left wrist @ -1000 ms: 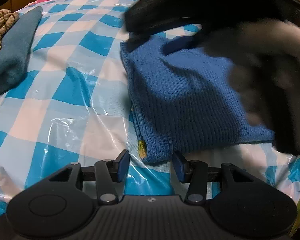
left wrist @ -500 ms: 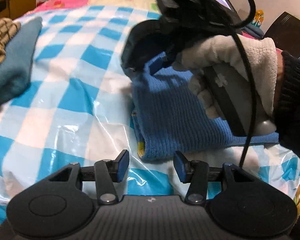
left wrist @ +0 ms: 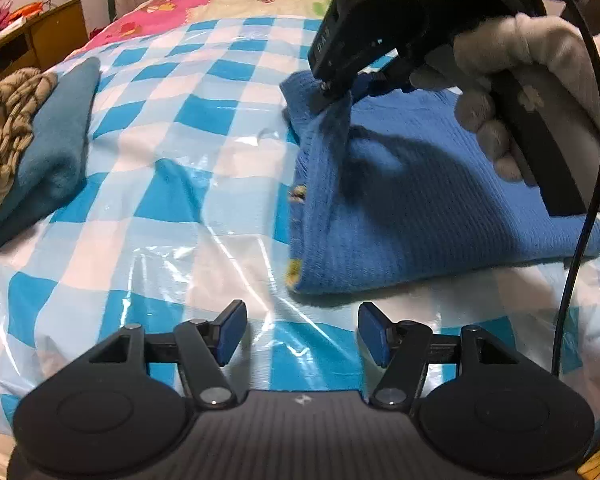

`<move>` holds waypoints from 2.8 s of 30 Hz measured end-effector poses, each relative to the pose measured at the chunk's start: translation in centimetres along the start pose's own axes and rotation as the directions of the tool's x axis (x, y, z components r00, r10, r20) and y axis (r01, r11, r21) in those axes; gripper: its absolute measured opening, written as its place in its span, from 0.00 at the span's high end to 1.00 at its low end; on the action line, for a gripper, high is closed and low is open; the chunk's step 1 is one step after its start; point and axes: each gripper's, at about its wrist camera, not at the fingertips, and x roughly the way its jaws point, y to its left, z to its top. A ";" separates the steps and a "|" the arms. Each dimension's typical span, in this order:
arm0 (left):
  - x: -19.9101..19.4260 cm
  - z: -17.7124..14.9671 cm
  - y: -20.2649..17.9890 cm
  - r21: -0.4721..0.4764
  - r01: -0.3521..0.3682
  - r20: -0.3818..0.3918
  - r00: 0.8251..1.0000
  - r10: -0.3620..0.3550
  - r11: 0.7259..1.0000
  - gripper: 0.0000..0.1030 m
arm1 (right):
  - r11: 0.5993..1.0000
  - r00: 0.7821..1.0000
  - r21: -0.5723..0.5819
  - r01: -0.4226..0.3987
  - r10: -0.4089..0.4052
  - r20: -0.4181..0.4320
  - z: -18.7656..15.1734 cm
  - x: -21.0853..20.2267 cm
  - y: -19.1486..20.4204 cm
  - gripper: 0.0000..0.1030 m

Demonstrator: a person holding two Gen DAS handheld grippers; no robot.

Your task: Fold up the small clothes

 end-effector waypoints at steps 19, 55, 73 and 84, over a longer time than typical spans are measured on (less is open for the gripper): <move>2.5 2.0 -1.4 -0.080 -0.057 0.001 0.998 0.057 0.995 0.52 | 0.990 0.991 0.083 -0.116 0.110 0.081 -0.5 -3.7 -4.7 0.90; -0.6 4.7 -2.8 -0.121 0.067 0.087 0.995 -0.057 0.990 0.78 | 0.977 0.979 0.131 -0.166 0.149 0.137 -0.7 -6.2 -7.4 0.90; 1.0 7.9 -19.3 0.269 0.324 0.046 0.936 -0.348 0.907 0.79 | 0.933 0.972 0.350 -0.085 0.001 0.234 -4.3 -12.5 -21.4 0.90; 3.2 7.0 -23.9 0.345 0.307 -0.005 0.945 -0.326 0.887 0.79 | 0.904 0.980 0.425 -0.044 -0.045 0.196 -7.7 -11.6 -26.1 0.89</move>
